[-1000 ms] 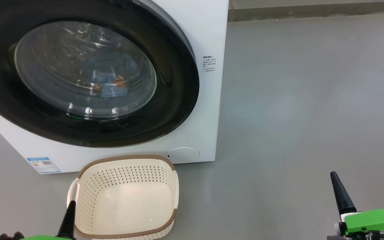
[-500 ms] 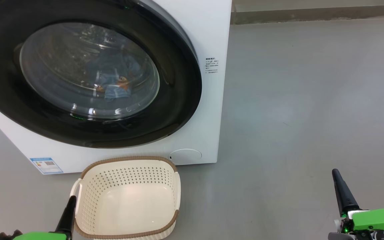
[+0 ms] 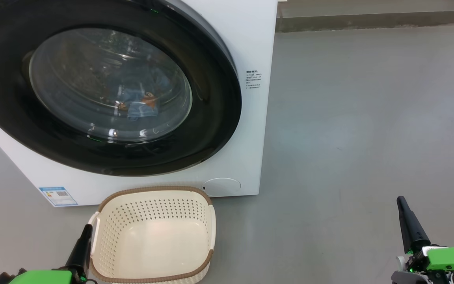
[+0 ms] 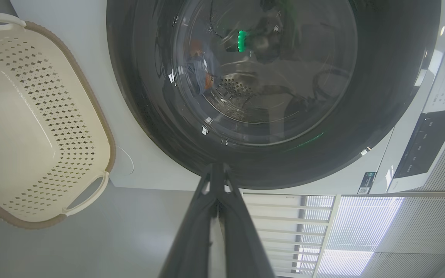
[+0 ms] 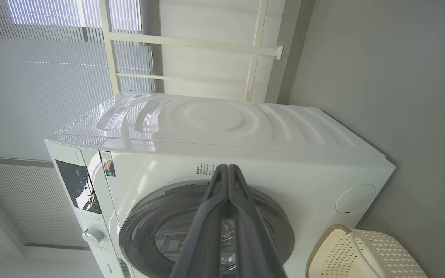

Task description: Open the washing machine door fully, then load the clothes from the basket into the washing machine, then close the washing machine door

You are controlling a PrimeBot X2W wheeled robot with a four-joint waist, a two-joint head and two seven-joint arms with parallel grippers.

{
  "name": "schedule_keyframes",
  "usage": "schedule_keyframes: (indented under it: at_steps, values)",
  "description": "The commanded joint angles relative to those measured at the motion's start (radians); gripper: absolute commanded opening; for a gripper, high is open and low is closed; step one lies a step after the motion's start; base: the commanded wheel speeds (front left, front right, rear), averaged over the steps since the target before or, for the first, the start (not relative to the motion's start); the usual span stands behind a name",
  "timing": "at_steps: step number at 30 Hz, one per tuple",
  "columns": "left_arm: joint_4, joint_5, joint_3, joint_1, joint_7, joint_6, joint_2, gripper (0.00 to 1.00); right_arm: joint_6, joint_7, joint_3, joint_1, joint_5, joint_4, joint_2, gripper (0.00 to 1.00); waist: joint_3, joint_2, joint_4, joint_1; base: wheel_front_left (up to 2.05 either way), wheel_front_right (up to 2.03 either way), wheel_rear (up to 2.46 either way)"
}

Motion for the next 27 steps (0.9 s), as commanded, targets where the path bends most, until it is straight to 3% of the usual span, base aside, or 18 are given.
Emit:
schedule_keyframes:
  at_steps: [1, 27]
  values:
    - [-0.032, -0.022, 0.036, -0.044, 0.007, 0.001, 0.011, 0.00, 0.001, 0.009, 0.012, -0.043, 0.020, -0.035, -0.003, 0.00, -0.001, -0.0001, 0.001, 0.0000, 0.00, 0.00, 0.00]
    - [-0.034, -0.059, 0.039, -0.049, 0.018, 0.001, 0.009, 0.00, 0.001, 0.021, 0.004, -0.044, 0.052, -0.041, 0.001, 0.00, -0.003, -0.0001, 0.003, 0.0000, 0.00, 0.00, 0.00]
